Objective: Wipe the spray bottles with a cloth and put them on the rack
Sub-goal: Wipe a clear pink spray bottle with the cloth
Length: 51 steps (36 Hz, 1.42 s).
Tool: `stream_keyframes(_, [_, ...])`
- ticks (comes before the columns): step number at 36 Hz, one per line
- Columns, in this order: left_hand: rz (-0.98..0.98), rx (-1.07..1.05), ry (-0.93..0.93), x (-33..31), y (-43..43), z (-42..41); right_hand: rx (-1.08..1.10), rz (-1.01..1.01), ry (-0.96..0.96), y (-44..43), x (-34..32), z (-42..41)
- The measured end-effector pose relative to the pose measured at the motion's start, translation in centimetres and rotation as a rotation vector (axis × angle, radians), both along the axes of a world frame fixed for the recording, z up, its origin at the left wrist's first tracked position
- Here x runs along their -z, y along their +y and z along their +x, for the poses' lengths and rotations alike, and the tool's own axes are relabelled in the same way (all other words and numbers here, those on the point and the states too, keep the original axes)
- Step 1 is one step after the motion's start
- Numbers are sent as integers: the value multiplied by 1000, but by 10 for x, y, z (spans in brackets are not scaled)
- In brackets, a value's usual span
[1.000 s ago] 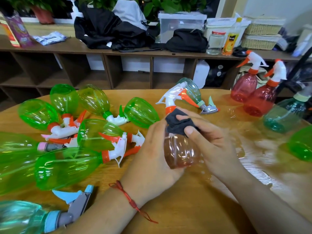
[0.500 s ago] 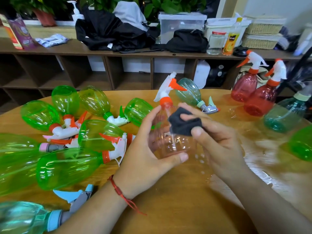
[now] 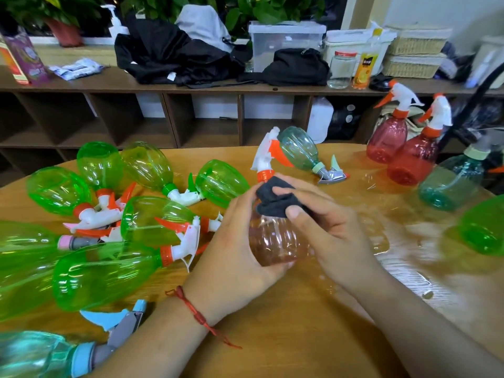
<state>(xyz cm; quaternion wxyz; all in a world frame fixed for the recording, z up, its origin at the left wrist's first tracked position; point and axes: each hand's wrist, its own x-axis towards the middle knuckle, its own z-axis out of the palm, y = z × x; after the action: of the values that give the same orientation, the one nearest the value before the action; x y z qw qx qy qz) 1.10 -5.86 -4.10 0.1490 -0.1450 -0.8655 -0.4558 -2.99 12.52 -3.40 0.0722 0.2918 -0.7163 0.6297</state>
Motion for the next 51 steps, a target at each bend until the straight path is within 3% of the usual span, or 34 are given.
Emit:
stream_keyframes(9, [303,12,-83,-2,-12,-7,-180,43,175,13,-7,5])
stream_keyframes(15, [283,21,-103,-2,-12,-4,-109,73,217,12,-6,3])
stream_keyframes(18, [308,76,-107,-2,-6,1,-107,-50,74,10,-8,-1])
stream_keyframes(22, [384,144,-72,-2,4,9,-245,-470,-390,7,-17,3])
stream_keyframes(24, [426,161,-65,-2,6,11,-256,-512,-433,6,-17,4])
stream_keyframes(26, [395,140,-64,-3,7,12,-252,-527,-421,3,-17,5])
stream_keyframes(33, [-10,-14,36,-4,7,11,-162,-375,-295,5,-6,-2])
stream_keyframes(39, [-13,-16,30,0,-1,4,-90,-32,57,15,-5,-2])
stream_keyframes(43, [2,-37,17,1,-15,-5,-183,151,233,19,-6,1])
stream_keyframes(48, [66,-8,0,-2,-18,-6,-158,124,234,17,-7,2])
stream_keyframes(51, [167,66,-42,-4,-10,0,-110,-75,70,12,-5,-1])
